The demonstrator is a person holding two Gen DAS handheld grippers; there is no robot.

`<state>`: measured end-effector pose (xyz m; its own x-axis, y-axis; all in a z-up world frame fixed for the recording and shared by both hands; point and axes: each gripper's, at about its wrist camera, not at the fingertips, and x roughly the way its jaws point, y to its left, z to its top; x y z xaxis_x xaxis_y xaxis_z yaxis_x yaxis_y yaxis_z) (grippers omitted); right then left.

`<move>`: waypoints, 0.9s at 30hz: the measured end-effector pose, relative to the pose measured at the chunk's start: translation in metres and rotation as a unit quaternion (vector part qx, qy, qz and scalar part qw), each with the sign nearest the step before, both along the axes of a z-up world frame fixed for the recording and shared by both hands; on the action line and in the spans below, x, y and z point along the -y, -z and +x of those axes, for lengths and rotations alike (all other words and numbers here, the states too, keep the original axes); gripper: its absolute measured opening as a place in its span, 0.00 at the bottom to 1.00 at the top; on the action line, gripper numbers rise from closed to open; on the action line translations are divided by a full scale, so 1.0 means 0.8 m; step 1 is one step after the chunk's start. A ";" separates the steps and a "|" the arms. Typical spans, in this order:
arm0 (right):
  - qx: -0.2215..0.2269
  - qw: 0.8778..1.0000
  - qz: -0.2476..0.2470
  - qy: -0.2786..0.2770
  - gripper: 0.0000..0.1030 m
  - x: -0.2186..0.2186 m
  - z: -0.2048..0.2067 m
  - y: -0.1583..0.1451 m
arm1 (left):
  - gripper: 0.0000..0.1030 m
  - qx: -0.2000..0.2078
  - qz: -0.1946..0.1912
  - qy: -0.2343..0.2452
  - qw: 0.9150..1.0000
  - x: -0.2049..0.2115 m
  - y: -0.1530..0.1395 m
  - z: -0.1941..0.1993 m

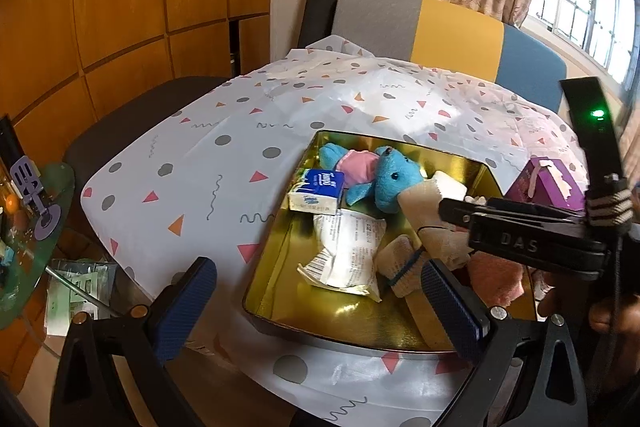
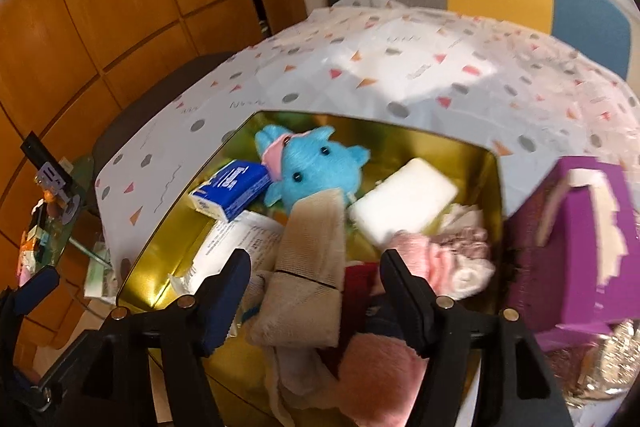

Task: Organize soft objects

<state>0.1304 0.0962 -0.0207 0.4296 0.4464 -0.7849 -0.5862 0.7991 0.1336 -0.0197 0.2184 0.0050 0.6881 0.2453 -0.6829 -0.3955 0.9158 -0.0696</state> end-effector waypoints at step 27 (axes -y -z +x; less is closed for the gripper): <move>0.126 0.967 -0.017 0.221 0.66 0.183 -0.095 -0.028 | 1.00 0.029 0.019 0.077 0.996 0.131 -0.017 0.022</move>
